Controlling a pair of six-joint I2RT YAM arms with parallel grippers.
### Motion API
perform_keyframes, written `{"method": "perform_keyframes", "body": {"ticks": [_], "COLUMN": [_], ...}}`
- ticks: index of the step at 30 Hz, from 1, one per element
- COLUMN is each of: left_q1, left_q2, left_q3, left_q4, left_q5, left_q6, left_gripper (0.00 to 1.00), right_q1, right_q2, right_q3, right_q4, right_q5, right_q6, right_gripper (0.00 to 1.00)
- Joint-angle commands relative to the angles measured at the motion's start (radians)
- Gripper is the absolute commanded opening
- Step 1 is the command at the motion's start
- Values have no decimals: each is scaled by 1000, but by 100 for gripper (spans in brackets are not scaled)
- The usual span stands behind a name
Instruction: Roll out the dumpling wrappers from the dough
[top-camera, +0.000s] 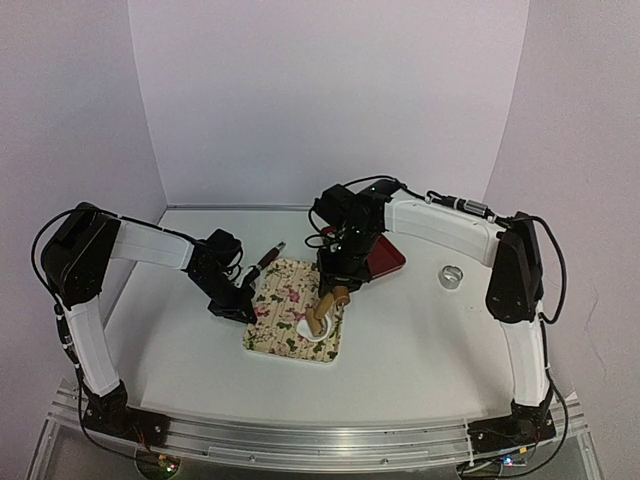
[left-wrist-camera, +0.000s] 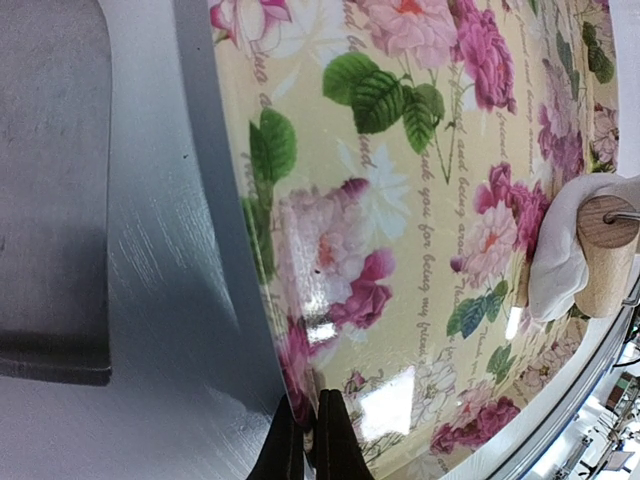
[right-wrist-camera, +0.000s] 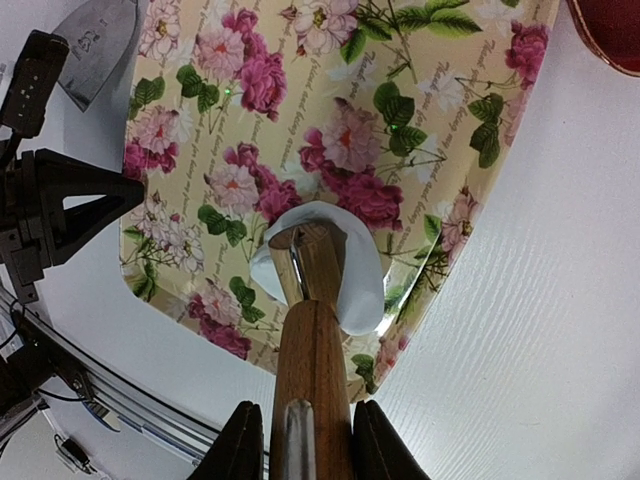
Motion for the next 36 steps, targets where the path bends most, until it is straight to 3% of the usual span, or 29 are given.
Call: {"method": "perform_keyframes", "body": {"ticks": [1, 13, 36], "left_q1": [4, 4, 4], "left_q2": [7, 5, 22], "left_q3": [-28, -47, -42], "left_q4": [-58, -47, -42], "left_q5": [-53, -51, -34], "left_q6": [23, 21, 31], "left_gripper": [0, 0, 0], "right_q1": [4, 7, 68], "right_q2": [38, 113, 343], "right_q3": [-11, -89, 3], "right_q4": [69, 72, 22], "right_q5": [-27, -39, -47], "right_q6": [-20, -41, -85], "right_gripper": [0, 0, 0]}}
